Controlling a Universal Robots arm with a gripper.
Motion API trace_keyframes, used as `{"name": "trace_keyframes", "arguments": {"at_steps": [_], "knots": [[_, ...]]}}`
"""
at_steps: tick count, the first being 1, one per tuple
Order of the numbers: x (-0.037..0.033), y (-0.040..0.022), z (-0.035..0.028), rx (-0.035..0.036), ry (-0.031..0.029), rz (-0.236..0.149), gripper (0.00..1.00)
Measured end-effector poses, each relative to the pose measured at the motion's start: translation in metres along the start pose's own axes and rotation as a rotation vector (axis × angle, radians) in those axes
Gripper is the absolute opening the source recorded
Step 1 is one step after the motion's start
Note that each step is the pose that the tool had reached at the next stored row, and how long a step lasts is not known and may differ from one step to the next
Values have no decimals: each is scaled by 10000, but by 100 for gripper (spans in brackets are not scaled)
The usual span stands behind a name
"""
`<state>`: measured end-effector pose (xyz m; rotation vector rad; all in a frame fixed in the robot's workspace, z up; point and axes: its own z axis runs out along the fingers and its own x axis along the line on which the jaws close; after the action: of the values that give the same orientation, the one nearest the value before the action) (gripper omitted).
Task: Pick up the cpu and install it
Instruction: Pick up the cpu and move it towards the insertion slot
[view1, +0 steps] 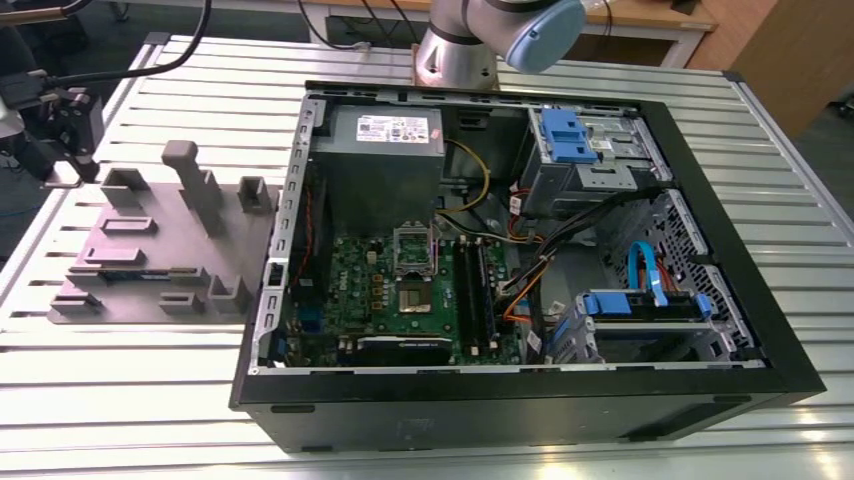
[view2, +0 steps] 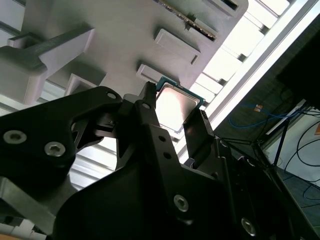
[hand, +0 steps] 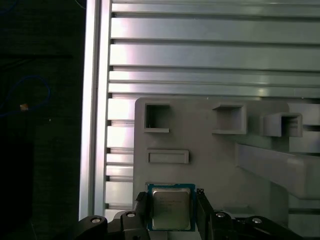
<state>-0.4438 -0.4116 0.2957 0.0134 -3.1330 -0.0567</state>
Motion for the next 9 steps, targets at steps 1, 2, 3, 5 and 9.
{"name": "trace_keyframes", "arguments": {"at_steps": [1,2,3,5,9], "knots": [[0,0,-3,0,0,1,47],[0,0,-6,0,0,1,47],[0,0,-9,1,1,2,47],[0,1,-16,0,1,4,47],[0,1,-34,0,1,8,47]]}}
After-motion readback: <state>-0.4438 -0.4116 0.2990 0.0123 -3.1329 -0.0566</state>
